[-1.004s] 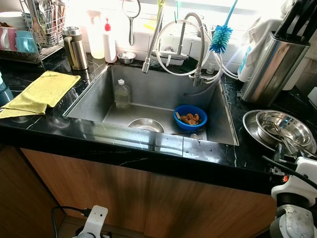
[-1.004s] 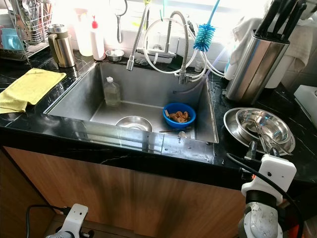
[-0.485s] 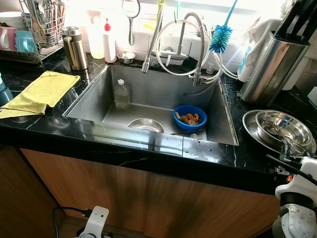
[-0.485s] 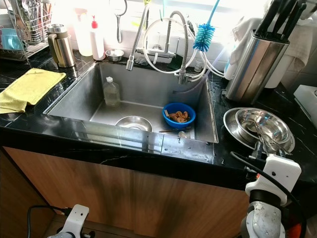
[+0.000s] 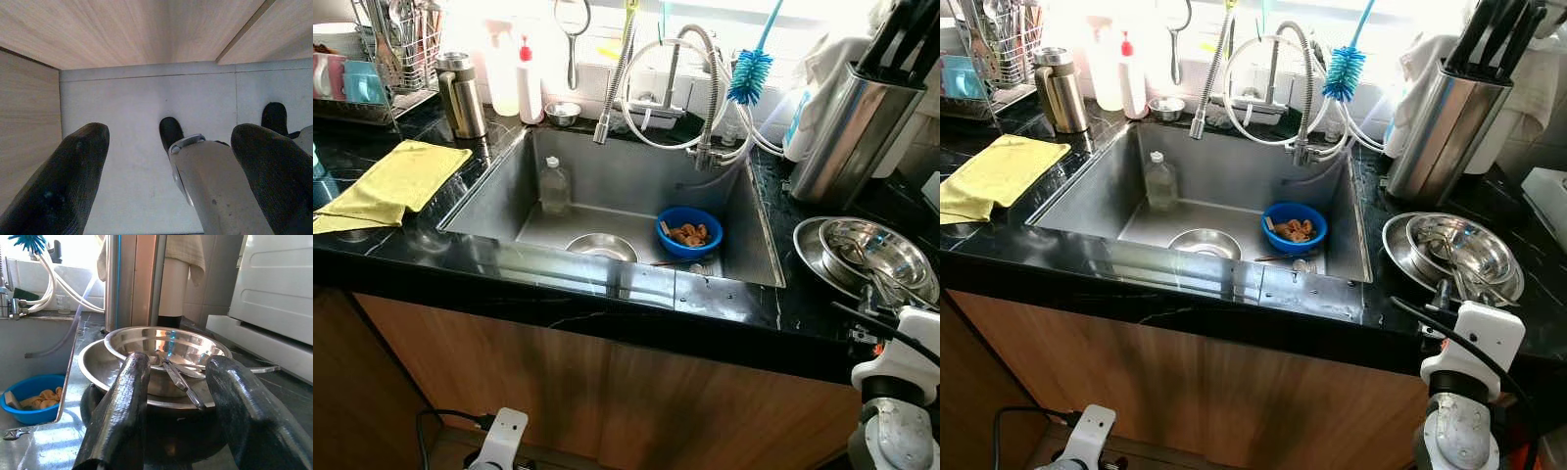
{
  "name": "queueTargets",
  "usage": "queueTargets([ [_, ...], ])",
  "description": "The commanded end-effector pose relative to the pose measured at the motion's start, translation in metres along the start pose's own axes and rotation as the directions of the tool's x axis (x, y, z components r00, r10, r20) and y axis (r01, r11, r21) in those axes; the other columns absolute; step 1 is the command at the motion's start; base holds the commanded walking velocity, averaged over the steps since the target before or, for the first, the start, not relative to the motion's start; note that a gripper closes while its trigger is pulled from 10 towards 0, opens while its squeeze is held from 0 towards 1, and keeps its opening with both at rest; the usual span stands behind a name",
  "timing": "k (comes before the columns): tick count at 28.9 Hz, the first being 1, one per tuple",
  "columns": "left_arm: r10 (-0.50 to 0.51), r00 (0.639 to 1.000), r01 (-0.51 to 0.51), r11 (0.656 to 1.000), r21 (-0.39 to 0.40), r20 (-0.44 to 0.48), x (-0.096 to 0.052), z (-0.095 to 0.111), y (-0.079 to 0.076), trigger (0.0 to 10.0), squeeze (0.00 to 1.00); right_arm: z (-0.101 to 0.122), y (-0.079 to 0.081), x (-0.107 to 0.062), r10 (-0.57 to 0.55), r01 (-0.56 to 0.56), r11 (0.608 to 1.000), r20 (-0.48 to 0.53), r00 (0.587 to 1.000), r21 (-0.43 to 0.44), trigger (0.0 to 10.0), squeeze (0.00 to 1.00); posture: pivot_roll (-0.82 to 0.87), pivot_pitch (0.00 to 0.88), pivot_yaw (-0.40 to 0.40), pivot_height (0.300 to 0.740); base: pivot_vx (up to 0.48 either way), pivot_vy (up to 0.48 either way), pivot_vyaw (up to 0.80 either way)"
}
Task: Kitchen organization
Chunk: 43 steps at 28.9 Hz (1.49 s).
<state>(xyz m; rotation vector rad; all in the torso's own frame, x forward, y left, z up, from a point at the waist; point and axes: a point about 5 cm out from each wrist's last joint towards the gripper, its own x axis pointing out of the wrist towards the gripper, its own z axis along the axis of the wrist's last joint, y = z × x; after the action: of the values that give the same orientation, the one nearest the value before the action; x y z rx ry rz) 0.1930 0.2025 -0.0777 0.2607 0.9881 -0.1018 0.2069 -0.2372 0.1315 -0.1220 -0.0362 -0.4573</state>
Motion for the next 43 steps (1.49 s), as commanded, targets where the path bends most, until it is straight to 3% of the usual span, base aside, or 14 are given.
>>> queueTargets([
  [1, 0.001, 1.0, -0.001, 1.0, 0.016, -0.001, 0.0, 0.0, 0.001, 10.0, 0.0, -0.003, -0.001, 0.002, 0.0, 0.0, 1.0, -0.019, 1.0, -0.009, 7.7, 0.0, 0.11, 0.0, -0.116, 0.736, 0.0, 0.0, 0.0],
  [3, 0.001, 1.0, -0.001, 1.0, 0.016, -0.001, 0.0, 0.0, 0.001, 10.0, 0.0, -0.002, -0.001, 0.002, 0.0, 0.0, 1.0, -0.018, 1.0, -0.01, 6.1, 0.0, 0.11, 0.0, -0.116, 0.736, 0.0, 0.0, 0.0],
  [4, 0.002, 1.0, -0.002, 1.0, 0.016, 0.0, 0.0, 0.0, 0.001, 10.0, 0.0, -0.002, -0.001, 0.003, 0.0, 0.0, 1.0, -0.016, 1.0, -0.01, 0.3, 0.0, 0.11, 0.0, -0.116, 0.736, 0.0, 0.0, 0.0],
  [5, 0.002, 1.0, -0.002, 1.0, 0.016, 0.0, 0.0, 0.0, 0.002, 10.0, 0.0, -0.002, -0.001, 0.003, 0.0, 0.0, 1.0, -0.013, 1.0, -0.009, 0.0, 0.0, 0.11, 0.0, -0.116, 0.736, 0.0, 0.0, 0.0],
  [26, 0.005, 1.0, -0.005, 1.0, 0.018, 0.002, 0.0, 0.001, 0.003, 10.0, 0.0, 0.0, -0.001, 0.005, -0.004, 0.004, 1.0, -0.008, 1.0, -0.009, 0.0, 0.0, 0.11, 0.0, -0.115, 0.736, 0.0, 0.0, 0.0],
  [42, 0.005, 1.0, -0.005, 1.0, 0.012, 0.008, 0.0, 0.003, 0.001, 10.0, 0.0, 0.016, 0.003, 0.012, 0.009, -0.011, 1.0, 0.063, 0.998, 0.028, 0.0, 0.0, 0.11, 0.0, -0.121, 0.736, 0.0, 0.0, 0.0],
  [43, 0.005, 1.0, -0.005, 1.0, 0.011, 0.009, 0.0, 0.003, 0.001, 10.0, 0.0, 0.017, 0.004, 0.012, 0.011, -0.013, 1.0, 0.069, 0.998, 0.027, 1.8, 0.0, 0.11, 0.0, -0.121, 0.736, 0.0, 0.0, 0.0],
])
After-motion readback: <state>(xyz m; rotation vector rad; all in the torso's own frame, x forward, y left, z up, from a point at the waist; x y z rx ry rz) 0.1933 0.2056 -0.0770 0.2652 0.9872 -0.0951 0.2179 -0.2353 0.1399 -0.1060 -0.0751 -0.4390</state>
